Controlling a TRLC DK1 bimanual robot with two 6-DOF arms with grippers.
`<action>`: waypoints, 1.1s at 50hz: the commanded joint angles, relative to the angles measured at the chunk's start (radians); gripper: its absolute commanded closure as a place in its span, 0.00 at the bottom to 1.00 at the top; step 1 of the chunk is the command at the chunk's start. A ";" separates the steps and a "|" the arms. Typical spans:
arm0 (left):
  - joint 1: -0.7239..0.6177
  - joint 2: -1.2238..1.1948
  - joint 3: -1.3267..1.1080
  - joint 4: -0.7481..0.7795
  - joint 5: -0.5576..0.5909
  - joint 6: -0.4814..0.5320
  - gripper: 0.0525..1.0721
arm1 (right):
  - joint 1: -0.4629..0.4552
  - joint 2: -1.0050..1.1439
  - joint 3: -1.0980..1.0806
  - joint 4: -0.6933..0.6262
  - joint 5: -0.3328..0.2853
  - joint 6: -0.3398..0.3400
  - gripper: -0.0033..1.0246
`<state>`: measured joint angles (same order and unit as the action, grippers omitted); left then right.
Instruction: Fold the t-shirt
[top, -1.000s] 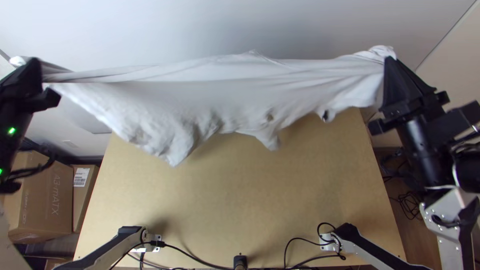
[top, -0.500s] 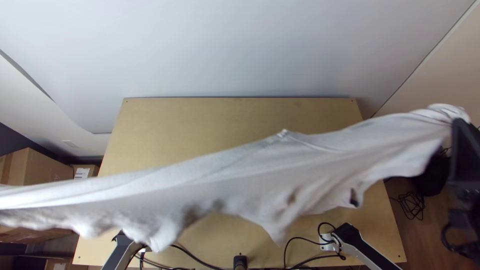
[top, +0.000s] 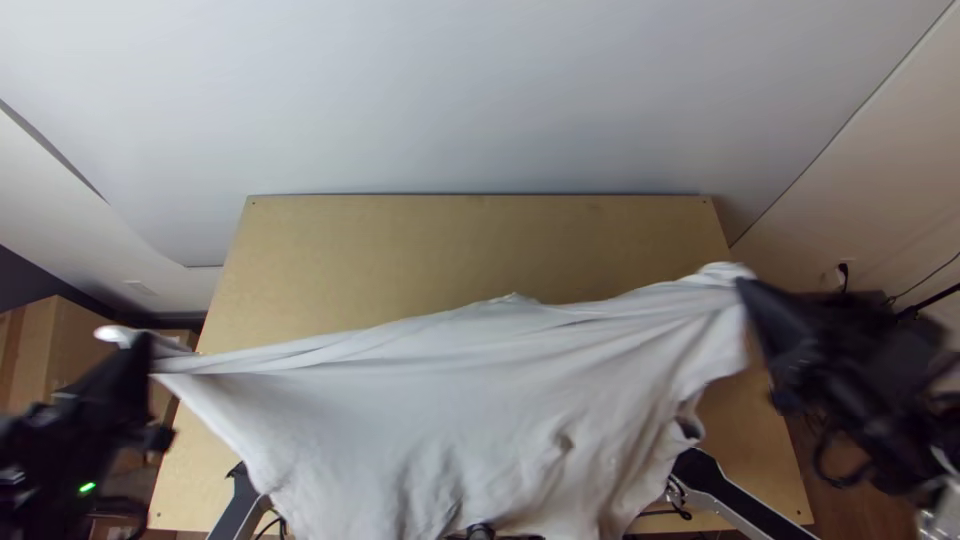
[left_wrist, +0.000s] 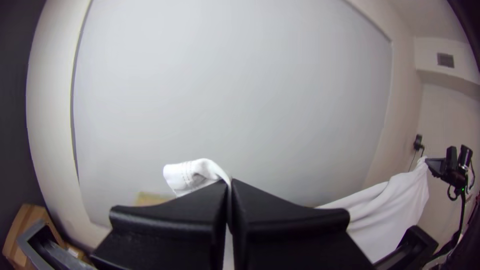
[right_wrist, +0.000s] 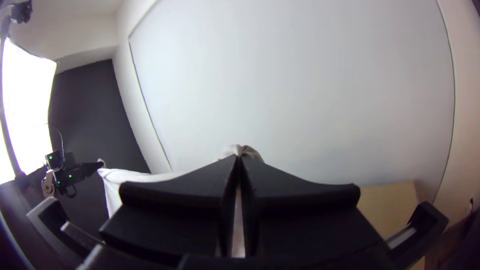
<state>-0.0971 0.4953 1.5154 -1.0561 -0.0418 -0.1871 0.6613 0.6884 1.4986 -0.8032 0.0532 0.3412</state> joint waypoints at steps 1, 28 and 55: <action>-0.032 -0.063 -0.208 0.039 -0.029 -0.015 0.98 | 0.018 -0.030 -0.167 0.019 0.010 0.058 0.98; 0.089 0.304 -0.733 0.682 0.157 -0.041 0.98 | -0.304 0.381 -0.587 0.673 -0.296 0.140 0.98; 0.212 1.083 -0.388 0.889 0.253 -0.031 0.98 | -0.494 1.083 -0.210 0.826 -0.308 0.136 0.98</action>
<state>0.1070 1.4727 1.0336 -0.1982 0.2108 -0.2173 0.1967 1.6615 1.1927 0.0074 -0.2707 0.4644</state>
